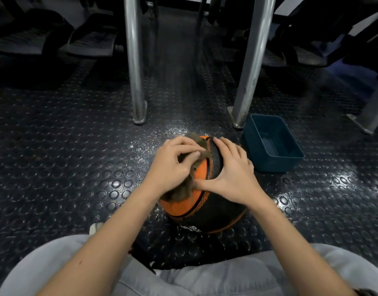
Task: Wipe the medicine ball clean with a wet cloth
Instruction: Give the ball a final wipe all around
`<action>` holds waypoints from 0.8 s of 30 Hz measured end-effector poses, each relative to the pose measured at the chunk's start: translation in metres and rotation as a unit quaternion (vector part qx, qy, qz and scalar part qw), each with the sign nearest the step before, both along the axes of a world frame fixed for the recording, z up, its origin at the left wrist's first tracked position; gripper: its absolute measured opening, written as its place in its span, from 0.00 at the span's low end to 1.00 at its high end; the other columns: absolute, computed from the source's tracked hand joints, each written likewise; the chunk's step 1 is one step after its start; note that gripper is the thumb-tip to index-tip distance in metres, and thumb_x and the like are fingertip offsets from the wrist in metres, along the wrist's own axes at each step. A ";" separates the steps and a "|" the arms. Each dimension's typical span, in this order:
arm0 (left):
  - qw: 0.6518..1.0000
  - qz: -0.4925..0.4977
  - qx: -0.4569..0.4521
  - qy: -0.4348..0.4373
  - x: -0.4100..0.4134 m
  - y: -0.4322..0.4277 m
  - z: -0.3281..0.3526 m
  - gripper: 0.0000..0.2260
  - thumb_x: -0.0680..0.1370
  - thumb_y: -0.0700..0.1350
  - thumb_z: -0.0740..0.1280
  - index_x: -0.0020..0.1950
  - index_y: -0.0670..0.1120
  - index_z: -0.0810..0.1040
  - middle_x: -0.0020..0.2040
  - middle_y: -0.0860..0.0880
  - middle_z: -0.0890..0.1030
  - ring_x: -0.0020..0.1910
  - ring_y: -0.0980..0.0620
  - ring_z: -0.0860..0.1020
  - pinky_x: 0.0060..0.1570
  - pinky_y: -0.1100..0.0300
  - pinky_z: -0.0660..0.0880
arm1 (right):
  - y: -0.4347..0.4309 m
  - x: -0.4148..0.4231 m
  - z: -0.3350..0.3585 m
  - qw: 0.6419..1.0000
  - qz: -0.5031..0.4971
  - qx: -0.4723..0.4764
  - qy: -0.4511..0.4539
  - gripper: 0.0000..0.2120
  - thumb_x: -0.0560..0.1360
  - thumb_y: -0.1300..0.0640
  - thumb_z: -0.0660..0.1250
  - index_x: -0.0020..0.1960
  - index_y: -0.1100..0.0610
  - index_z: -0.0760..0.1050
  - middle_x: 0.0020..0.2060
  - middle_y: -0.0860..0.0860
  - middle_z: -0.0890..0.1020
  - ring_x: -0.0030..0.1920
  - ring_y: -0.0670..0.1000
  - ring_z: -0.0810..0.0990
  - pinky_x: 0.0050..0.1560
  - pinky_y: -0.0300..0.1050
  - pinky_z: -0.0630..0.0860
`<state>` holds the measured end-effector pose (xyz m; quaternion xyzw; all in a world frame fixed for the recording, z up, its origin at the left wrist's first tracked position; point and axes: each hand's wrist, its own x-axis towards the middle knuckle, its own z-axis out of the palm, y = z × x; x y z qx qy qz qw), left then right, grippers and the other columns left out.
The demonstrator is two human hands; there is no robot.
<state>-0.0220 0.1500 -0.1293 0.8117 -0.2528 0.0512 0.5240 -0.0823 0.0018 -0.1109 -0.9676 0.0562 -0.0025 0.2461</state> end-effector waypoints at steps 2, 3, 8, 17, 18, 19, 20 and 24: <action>0.995 0.037 -0.023 0.088 0.016 0.006 -0.003 0.08 0.78 0.40 0.66 0.50 0.52 0.82 0.49 0.59 0.78 0.52 0.59 0.74 0.58 0.67 0.67 | 0.002 -0.004 0.000 1.000 0.008 -0.006 0.010 0.60 0.53 0.23 0.68 0.76 0.46 0.48 0.75 0.41 0.50 0.74 0.47 0.45 0.72 0.65 0.48; 0.988 0.056 -0.031 0.137 0.024 0.009 -0.005 0.08 0.78 0.41 0.65 0.51 0.51 0.82 0.50 0.57 0.78 0.54 0.58 0.74 0.59 0.63 0.68 | 0.003 -0.005 0.000 1.000 0.011 -0.009 0.008 0.61 0.51 0.22 0.67 0.76 0.45 0.48 0.75 0.40 0.50 0.74 0.46 0.44 0.72 0.65 0.48; 0.976 0.077 -0.061 0.197 0.027 0.013 -0.006 0.08 0.78 0.41 0.65 0.50 0.52 0.82 0.51 0.56 0.78 0.52 0.59 0.75 0.59 0.61 0.70 | 0.002 -0.005 -0.003 1.000 0.011 -0.015 -0.005 0.60 0.51 0.21 0.64 0.76 0.44 0.49 0.74 0.40 0.51 0.73 0.46 0.46 0.72 0.64 0.50; 0.986 0.029 -0.007 0.163 0.040 0.006 -0.006 0.08 0.78 0.41 0.65 0.53 0.50 0.81 0.53 0.54 0.80 0.54 0.57 0.75 0.56 0.63 0.69 | 0.002 -0.010 -0.006 1.000 0.001 -0.013 -0.016 0.59 0.49 0.21 0.58 0.75 0.43 0.48 0.74 0.39 0.50 0.73 0.43 0.44 0.73 0.62 0.49; 0.976 0.048 -0.009 0.211 0.046 0.009 -0.009 0.08 0.79 0.41 0.64 0.53 0.51 0.80 0.54 0.52 0.80 0.54 0.55 0.76 0.54 0.63 0.68 | 0.002 -0.011 -0.007 1.000 0.005 -0.014 -0.019 0.60 0.49 0.20 0.58 0.75 0.43 0.48 0.74 0.38 0.49 0.73 0.43 0.43 0.73 0.62 0.48; 0.966 0.061 -0.015 0.252 0.051 0.011 -0.013 0.08 0.79 0.41 0.63 0.53 0.52 0.80 0.54 0.50 0.80 0.53 0.54 0.76 0.54 0.62 0.68 | 0.003 -0.012 -0.008 1.000 0.008 -0.015 -0.021 0.59 0.49 0.20 0.58 0.75 0.43 0.48 0.74 0.38 0.49 0.73 0.42 0.43 0.73 0.62 0.48; 0.959 0.070 -0.020 0.273 0.052 0.013 -0.015 0.08 0.79 0.42 0.63 0.51 0.54 0.80 0.55 0.49 0.81 0.53 0.54 0.76 0.54 0.60 0.69 | 0.004 -0.013 -0.008 1.000 0.009 -0.016 -0.023 0.59 0.49 0.20 0.57 0.75 0.42 0.48 0.74 0.38 0.49 0.72 0.41 0.43 0.73 0.62 0.48; 0.982 0.014 -0.024 0.187 0.038 0.005 0.000 0.08 0.78 0.42 0.66 0.48 0.53 0.82 0.49 0.57 0.81 0.53 0.57 0.77 0.54 0.64 0.69 | 0.005 -0.012 -0.008 0.999 -0.005 -0.012 -0.029 0.59 0.49 0.20 0.57 0.75 0.43 0.49 0.74 0.38 0.50 0.71 0.40 0.44 0.73 0.60 0.48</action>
